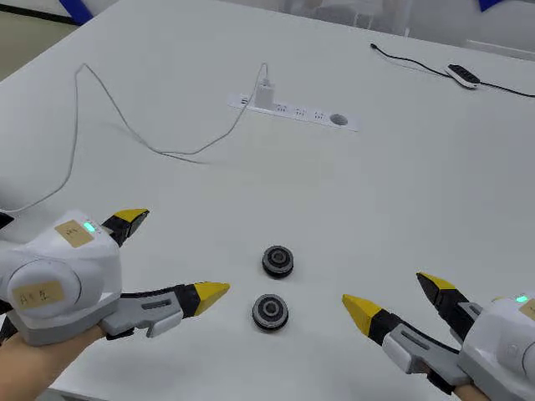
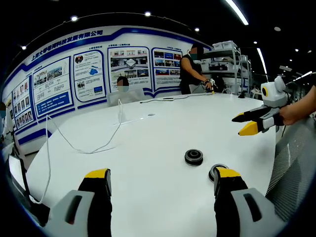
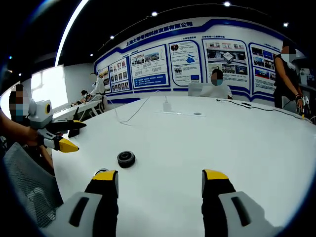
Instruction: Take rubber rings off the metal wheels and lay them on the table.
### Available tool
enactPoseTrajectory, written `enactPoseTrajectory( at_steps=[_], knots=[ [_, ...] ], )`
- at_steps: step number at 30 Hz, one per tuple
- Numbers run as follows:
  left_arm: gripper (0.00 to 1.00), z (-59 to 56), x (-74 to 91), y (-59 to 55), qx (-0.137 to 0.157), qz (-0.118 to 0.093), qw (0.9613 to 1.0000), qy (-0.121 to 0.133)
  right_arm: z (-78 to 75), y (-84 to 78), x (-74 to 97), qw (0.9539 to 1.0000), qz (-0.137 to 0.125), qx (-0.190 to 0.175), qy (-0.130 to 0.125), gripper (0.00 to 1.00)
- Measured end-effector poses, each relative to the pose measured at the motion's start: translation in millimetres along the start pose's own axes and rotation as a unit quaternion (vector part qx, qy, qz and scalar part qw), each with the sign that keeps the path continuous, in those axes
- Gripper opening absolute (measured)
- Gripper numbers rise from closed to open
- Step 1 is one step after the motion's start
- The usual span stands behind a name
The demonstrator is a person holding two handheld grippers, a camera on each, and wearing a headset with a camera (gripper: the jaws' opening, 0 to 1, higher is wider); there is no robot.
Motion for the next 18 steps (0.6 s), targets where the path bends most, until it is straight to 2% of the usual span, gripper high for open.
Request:
enactPoseTrajectory(
  at_steps=[6,10,18],
  knots=[
    [0.87,-1.7,-1.6,0.5,-0.002,-0.001,1.0,-0.007,0.6,-1.4,-0.4,1.0,0.003,-0.003,0.003,0.68],
    [0.85,-4.5,-3.3,-1.8,-0.011,0.009,0.9998,-0.017,0.6,-5.1,-0.9,0.9999,0.009,-0.008,0.004,0.68],
    [0.83,-6.4,-5.8,-4.2,-0.017,0.015,0.9994,-0.026,0.2,-8.3,0.5,0.9997,0.014,-0.017,0.007,0.67]
  ],
)
Point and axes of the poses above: the centre of the closed fingertips' face, and the gripper's own axes: x roughly backward along the fingers, z roughly to its left, y roughly out of its top, the point moved 8 cm from there along x, roughly backward along the fingers, and after that the axes turned 3 degrees about z, right-handed, at the moved point
